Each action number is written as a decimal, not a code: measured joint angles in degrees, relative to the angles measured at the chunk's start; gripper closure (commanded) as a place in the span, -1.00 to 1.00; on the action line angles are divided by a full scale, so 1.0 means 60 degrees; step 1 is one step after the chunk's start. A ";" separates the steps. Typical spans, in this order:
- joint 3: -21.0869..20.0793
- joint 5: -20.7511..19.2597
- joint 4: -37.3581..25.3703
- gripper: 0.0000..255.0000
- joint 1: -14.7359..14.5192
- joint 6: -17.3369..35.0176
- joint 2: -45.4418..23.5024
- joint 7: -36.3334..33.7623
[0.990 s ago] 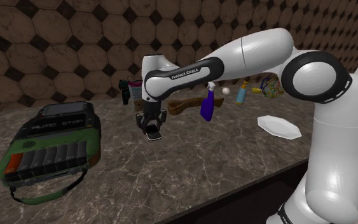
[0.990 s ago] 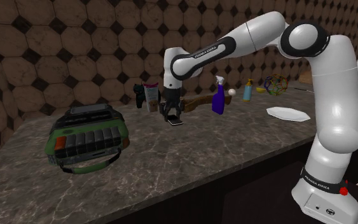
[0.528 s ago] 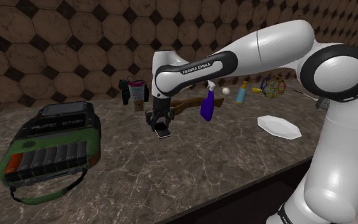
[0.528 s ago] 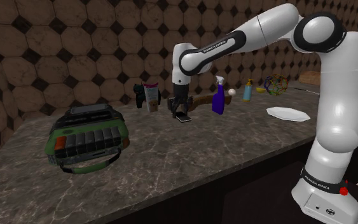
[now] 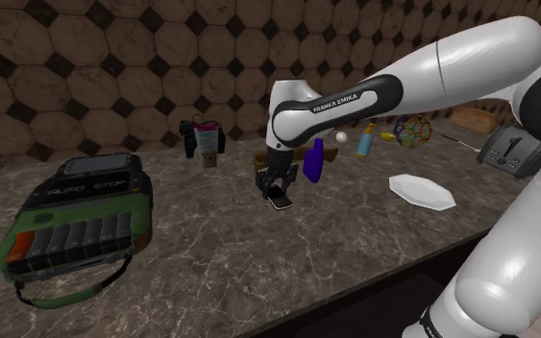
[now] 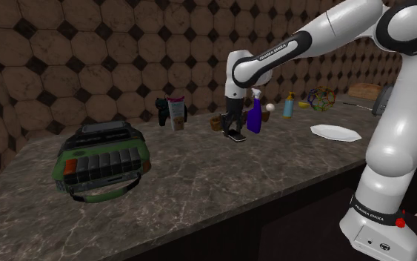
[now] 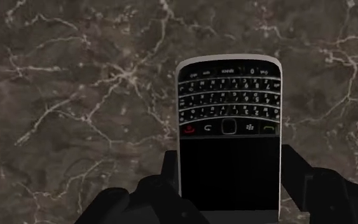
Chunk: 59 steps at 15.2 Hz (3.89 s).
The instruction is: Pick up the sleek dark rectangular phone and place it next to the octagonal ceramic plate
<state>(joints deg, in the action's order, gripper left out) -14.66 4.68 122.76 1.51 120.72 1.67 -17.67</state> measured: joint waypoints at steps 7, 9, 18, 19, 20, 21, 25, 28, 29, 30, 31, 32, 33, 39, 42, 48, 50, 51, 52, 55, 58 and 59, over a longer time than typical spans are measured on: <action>0.0773 0.0376 0.2183 1.00 0.0501 0.0028 0.2084 0.1523; 0.1034 0.0359 0.2610 1.00 0.0650 0.0027 0.2475 0.1932; 0.2420 -0.0166 0.4378 1.00 0.1502 -0.0380 0.4521 0.3814; 0.2634 -0.0299 0.4462 1.00 0.1653 -0.0455 0.4667 0.4077; 0.2803 -0.0410 0.4530 1.00 0.1776 -0.0547 0.4816 0.4288; 0.2974 -0.0527 0.4710 1.00 0.1905 -0.0528 0.4972 0.4502; 0.3682 -0.1063 0.5227 1.00 0.2477 -0.0712 0.5645 0.5377; 0.4264 -0.1516 0.5265 1.00 0.2947 -0.0925 0.5886 0.6087; 0.4457 -0.1676 0.5292 1.00 0.3114 -0.1024 0.6013 0.6326; 0.4669 -0.1842 0.5297 1.00 0.3283 -0.1076 0.6075 0.6580; 0.4885 -0.1994 0.5271 1.00 0.3427 -0.1051 0.6027 0.6834; 0.5053 -0.2139 0.5271 1.00 0.3578 -0.1151 0.6135 0.7050; 0.5269 -0.2266 0.5173 1.00 0.3686 -0.1077 0.5970 0.7289; 0.6514 -0.3073 0.4782 1.00 0.4458 -0.1128 0.5721 0.8779; 0.7124 -0.3393 0.4459 1.00 0.4759 -0.1164 0.5501 0.9519; 0.8519 -0.3685 0.3422 1.00 0.5004 -0.0928 0.4420 1.1104; 0.8693 -0.3695 0.3456 1.00 0.4989 -0.0682 0.4215 1.1246; 0.8756 -0.3700 0.3518 1.00 0.4981 -0.0538 0.4134 1.1280; 0.8805 -0.3703 0.3604 1.00 0.4969 -0.0381 0.4059 1.1292; 0.8970 -0.3699 0.3821 1.00 0.4930 0.0072 0.3814 1.1356; 0.9137 -0.3659 0.4009 1.00 0.4865 0.0541 0.3524 1.1426; 0.9191 -0.3652 0.4071 1.00 0.4853 0.0680 0.3444 1.1456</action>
<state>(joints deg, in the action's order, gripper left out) 40.49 -17.23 147.19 30.63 124.80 22.33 51.07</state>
